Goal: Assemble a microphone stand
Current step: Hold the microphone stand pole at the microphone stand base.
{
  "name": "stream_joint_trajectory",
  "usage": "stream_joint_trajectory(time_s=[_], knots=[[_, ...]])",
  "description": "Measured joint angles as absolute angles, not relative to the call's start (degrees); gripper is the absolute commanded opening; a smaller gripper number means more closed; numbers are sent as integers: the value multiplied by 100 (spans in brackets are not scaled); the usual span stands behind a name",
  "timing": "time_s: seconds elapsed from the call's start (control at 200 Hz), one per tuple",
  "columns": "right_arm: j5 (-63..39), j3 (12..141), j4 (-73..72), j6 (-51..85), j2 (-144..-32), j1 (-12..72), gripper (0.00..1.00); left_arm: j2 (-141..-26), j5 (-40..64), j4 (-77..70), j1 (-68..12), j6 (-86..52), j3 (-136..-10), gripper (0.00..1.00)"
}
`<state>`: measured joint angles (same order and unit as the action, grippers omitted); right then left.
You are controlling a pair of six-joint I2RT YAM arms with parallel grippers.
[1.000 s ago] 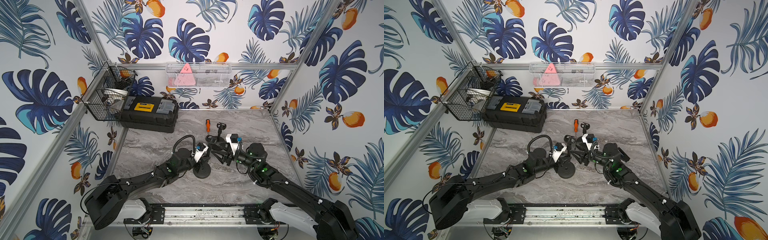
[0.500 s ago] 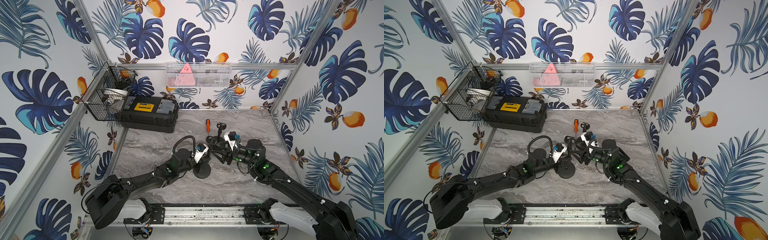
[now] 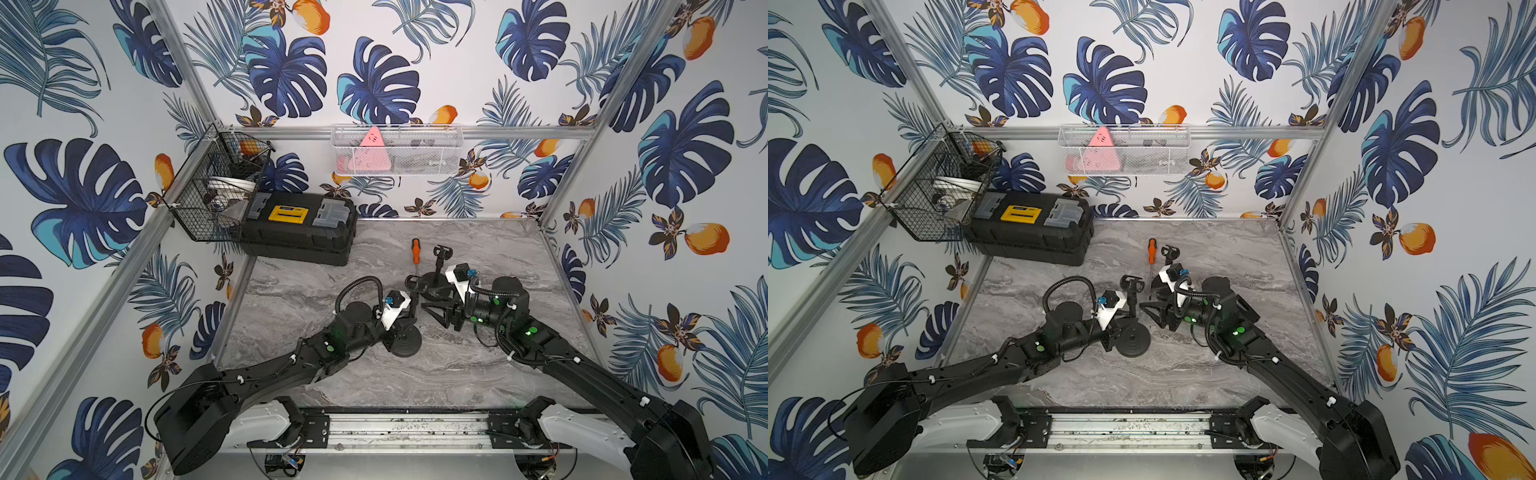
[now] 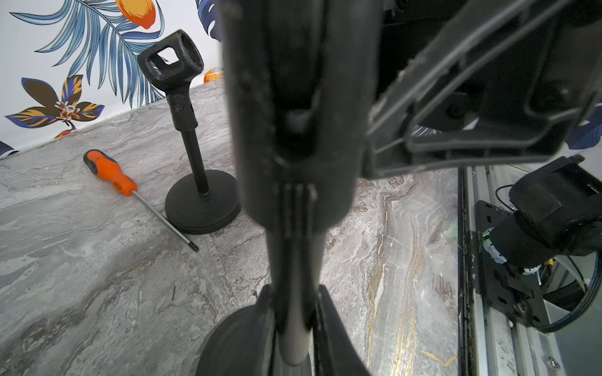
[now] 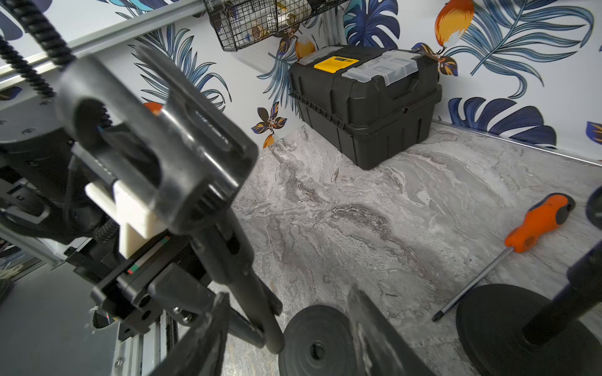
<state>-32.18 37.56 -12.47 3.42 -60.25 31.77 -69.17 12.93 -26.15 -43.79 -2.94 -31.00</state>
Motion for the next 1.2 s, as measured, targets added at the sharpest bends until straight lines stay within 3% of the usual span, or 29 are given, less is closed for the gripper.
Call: stream_joint_trajectory(time_s=[0.18,0.5,0.771,1.196], knots=[[-3535,3741,-1190,237,-6049,3177,62,-7260,1428,-2797,-4379,-290,-2993,7],[-3804,3586,-1334,198,-6261,3177,49,-7384,1625,-3168,-4379,-290,-2919,7],[-3948,3361,-1909,290,-6361,3181,49,-7470,1763,-3212,-4379,-290,-2917,8],[-4049,3234,-2392,346,-6375,3223,29,-7655,2001,-3326,-4379,-285,-2917,8]])
